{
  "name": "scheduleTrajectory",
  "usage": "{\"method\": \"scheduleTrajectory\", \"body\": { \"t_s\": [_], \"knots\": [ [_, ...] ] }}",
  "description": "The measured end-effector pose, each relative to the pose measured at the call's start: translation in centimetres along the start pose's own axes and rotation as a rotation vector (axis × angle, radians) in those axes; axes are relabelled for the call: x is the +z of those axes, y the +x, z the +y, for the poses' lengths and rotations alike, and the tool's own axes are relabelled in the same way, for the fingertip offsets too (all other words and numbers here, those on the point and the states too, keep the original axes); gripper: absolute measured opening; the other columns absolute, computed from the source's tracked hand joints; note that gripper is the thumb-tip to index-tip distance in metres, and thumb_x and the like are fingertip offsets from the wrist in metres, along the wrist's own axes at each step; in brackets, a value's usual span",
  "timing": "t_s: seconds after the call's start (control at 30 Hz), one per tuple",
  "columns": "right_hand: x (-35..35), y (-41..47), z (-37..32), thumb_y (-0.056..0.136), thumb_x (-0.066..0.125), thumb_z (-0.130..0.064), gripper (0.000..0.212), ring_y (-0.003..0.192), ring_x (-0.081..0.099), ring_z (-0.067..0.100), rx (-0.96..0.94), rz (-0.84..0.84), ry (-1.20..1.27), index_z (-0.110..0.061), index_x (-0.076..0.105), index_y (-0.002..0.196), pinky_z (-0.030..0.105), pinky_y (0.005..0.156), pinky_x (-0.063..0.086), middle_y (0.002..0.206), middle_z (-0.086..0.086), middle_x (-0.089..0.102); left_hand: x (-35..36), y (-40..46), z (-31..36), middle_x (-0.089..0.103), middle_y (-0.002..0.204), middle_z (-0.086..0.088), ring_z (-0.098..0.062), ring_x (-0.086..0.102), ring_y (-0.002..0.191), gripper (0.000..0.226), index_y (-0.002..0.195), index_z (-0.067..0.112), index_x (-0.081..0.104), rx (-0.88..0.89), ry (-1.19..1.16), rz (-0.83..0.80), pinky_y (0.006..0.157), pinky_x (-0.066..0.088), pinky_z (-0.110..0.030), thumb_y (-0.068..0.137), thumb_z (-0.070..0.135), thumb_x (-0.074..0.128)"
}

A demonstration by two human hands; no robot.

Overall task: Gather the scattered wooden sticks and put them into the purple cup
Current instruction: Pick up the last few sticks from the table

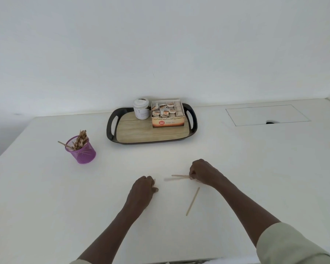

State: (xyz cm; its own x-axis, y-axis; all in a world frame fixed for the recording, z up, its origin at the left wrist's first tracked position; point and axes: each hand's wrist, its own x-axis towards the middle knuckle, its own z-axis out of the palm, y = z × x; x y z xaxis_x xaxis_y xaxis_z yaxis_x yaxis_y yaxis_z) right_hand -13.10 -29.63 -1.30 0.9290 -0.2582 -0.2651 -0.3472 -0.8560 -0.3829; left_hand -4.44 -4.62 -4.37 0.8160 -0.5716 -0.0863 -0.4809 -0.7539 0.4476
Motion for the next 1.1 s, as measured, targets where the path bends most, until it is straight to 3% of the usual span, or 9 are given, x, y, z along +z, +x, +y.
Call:
{"method": "scheduleTrajectory", "body": {
  "t_s": [0.13,0.3,0.47,0.6,0.7,0.77,0.87,1.0,1.1],
  "knots": [
    [-0.4,0.4,0.1,0.082,0.058,-0.005,0.009,0.083,0.066,0.027,-0.034,-0.044,-0.075,-0.004,0.067,0.082,0.037,0.073,0.056,0.094,0.011,0.071,0.1,0.4,0.5,0.065,0.080,-0.002,-0.026,0.063,0.074,0.009,0.093,0.012,0.068,-0.092,-0.023,-0.003,0.059,0.046,-0.029,0.092,0.012,0.058],
    [-0.6,0.7,-0.1,0.081,0.060,-0.010,0.008,0.075,0.052,0.024,-0.021,-0.085,-0.093,-0.009,0.054,0.076,0.032,0.063,0.041,0.086,0.008,0.056,0.1,1.4,1.8,0.063,0.100,-0.011,-0.032,0.063,0.089,0.018,0.100,0.007,0.062,-0.177,0.030,-0.089,0.069,0.048,-0.034,0.094,0.011,0.045],
    [-1.2,1.3,-0.3,0.075,0.060,-0.008,0.030,0.061,0.035,0.021,0.051,0.008,0.254,-0.011,0.037,0.055,0.031,0.056,0.030,0.066,0.009,0.045,0.0,2.1,5.0,0.060,0.085,-0.006,-0.015,0.058,0.068,0.021,0.086,0.009,0.056,-0.437,-0.853,-0.097,0.067,0.050,-0.027,0.095,0.000,0.040],
    [-1.4,1.8,-1.8,0.077,0.068,-0.011,0.030,0.052,0.045,0.015,0.061,0.044,0.505,0.011,0.054,0.061,0.023,0.050,0.037,0.059,0.011,0.052,0.1,3.3,8.2,0.058,0.079,-0.005,-0.012,0.051,0.063,0.027,0.091,0.007,0.059,-0.596,-1.351,-0.044,0.062,0.044,-0.022,0.096,-0.007,0.036],
    [-1.4,1.6,-3.2,0.078,0.071,-0.014,0.031,0.049,0.051,0.009,0.058,-0.001,0.649,0.016,0.063,0.075,0.018,0.043,0.037,0.063,0.011,0.059,-0.1,4.4,10.0,0.055,0.076,-0.004,-0.012,0.047,0.061,0.028,0.091,0.006,0.059,-0.695,-1.524,-0.031,0.057,0.038,-0.023,0.105,0.020,0.039],
    [-1.3,1.4,-4.1,0.075,0.069,-0.015,0.031,0.055,0.050,0.016,0.047,-0.015,0.680,0.015,0.062,0.071,0.023,0.046,0.036,0.063,0.012,0.058,-0.2,5.0,10.9,0.062,0.085,-0.006,-0.017,0.056,0.071,0.043,0.097,0.006,0.058,-0.676,-1.532,-0.071,0.067,0.043,-0.029,0.106,0.042,0.036],
    [-1.2,1.1,-4.9,0.076,0.064,-0.013,0.031,0.059,0.046,0.021,0.033,0.043,0.642,0.013,0.054,0.063,0.032,0.056,0.036,0.061,0.015,0.052,0.2,5.5,11.6,0.066,0.093,-0.011,-0.023,0.062,0.085,0.038,0.099,0.007,0.057,-0.667,-1.527,-0.040,0.079,0.048,-0.032,0.107,0.036,0.035],
    [-1.9,0.7,-4.7,0.080,0.068,-0.015,0.025,0.052,0.051,0.014,-0.025,0.079,0.634,0.006,0.068,0.066,0.025,0.051,0.040,0.056,0.009,0.059,0.8,5.7,11.7,0.048,0.067,-0.007,-0.018,0.046,0.050,0.032,0.084,0.010,0.047,-0.710,-1.649,0.083,0.044,0.043,-0.024,0.108,0.020,0.030],
    [-2.9,0.4,-3.3,0.081,0.074,-0.014,0.012,0.045,0.054,-0.001,-0.028,0.117,0.598,-0.006,0.077,0.073,0.016,0.051,0.044,0.056,-0.006,0.064,1.1,5.8,11.4,0.039,0.063,0.000,-0.010,0.032,0.040,0.030,0.083,0.013,0.045,-0.735,-1.619,0.149,0.038,0.031,-0.021,0.107,0.021,0.028]
  ]
}}
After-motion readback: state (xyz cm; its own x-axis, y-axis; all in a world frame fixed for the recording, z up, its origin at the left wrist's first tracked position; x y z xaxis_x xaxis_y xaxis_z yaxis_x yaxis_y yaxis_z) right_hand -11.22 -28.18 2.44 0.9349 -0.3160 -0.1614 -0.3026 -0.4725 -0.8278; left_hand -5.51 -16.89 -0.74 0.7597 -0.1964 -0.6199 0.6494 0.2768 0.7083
